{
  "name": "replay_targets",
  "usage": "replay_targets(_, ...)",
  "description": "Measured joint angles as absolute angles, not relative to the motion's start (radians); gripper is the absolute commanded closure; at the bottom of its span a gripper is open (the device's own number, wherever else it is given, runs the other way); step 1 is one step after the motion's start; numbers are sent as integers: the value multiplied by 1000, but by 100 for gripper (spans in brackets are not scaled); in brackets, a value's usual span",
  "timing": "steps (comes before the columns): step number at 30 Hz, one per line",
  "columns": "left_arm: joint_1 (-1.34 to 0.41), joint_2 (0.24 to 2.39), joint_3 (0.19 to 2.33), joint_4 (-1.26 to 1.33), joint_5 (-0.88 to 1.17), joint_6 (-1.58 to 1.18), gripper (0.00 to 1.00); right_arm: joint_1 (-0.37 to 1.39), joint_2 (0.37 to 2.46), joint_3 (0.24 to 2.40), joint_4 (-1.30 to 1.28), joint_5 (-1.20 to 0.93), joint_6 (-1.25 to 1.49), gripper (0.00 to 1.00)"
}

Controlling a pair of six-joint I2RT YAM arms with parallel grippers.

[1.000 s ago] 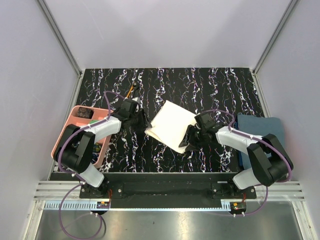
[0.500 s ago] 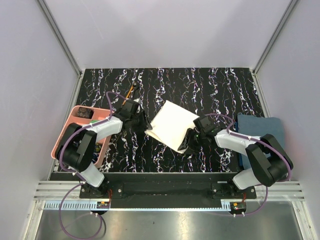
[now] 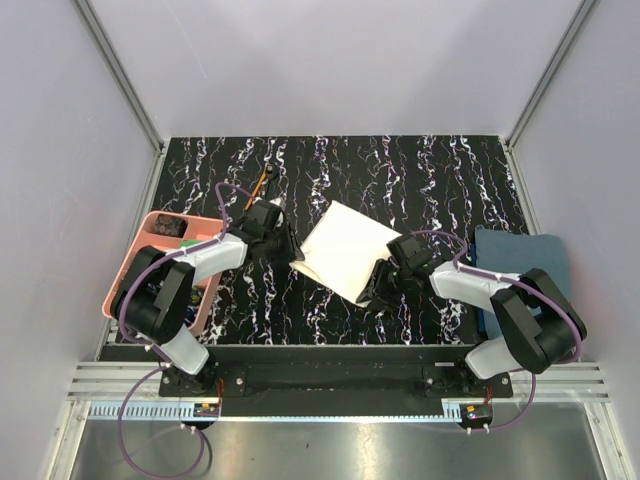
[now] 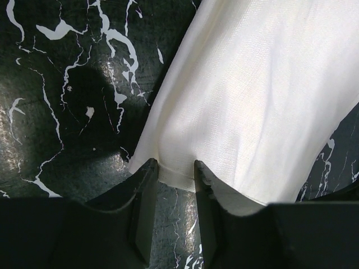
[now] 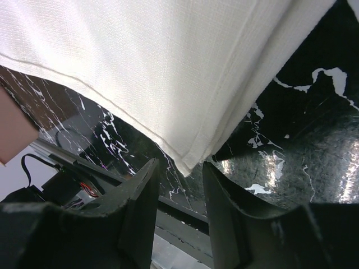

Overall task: Fold the napkin into a case and place the utensils inside
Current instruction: Fold the rectangle-folded napkin at the center of the board.

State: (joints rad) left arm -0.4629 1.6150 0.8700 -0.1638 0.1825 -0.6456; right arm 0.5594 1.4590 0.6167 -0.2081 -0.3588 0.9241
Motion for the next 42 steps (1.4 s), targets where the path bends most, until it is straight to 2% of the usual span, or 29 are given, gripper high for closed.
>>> replay_targets(6,-467,1615,870,-164,171,-639,63,560,1454,617,-206,-359,932,55)
replay_targets(13,-475,1615,870,-165,160,-635,67,561,1454,617,-202,-357,938,68)
replay_targets(16,-479,1615,869,-166,153,-630,69,561,1456,617,-202,-356,940,79)
replay_targets(17,-479,1615,869,-167,151,-628,71,561,1456,617,-202,-356,939,90)
replay_targets(18,-480,1615,869,-168,149,-627,73,561,1458,617,-202,-355,939,94)
replay_targets(20,-480,1615,869,-172,141,-623,75,561,1460,617,-202,-352,936,100)
replay_targets(24,-480,1615,869,-189,116,-610,81,562,1459,617,-214,-338,928,100)
replay_targets(30,-488,1612,869,-215,81,-596,82,563,1402,617,-271,-271,890,100)
replay_targets(34,-489,1612,869,-216,73,-594,75,563,1361,612,-287,-245,874,100)
replay_targets(36,-490,1612,869,-216,73,-595,66,563,1361,611,-293,-237,865,100)
replay_targets(37,-491,1612,869,-216,74,-594,58,563,1364,611,-297,-229,859,100)
replay_targets(40,-492,1609,866,-215,74,-596,55,563,1383,611,-307,-225,848,100)
replay_targets(42,-492,1599,858,-216,73,-595,60,563,1396,611,-313,-225,842,100)
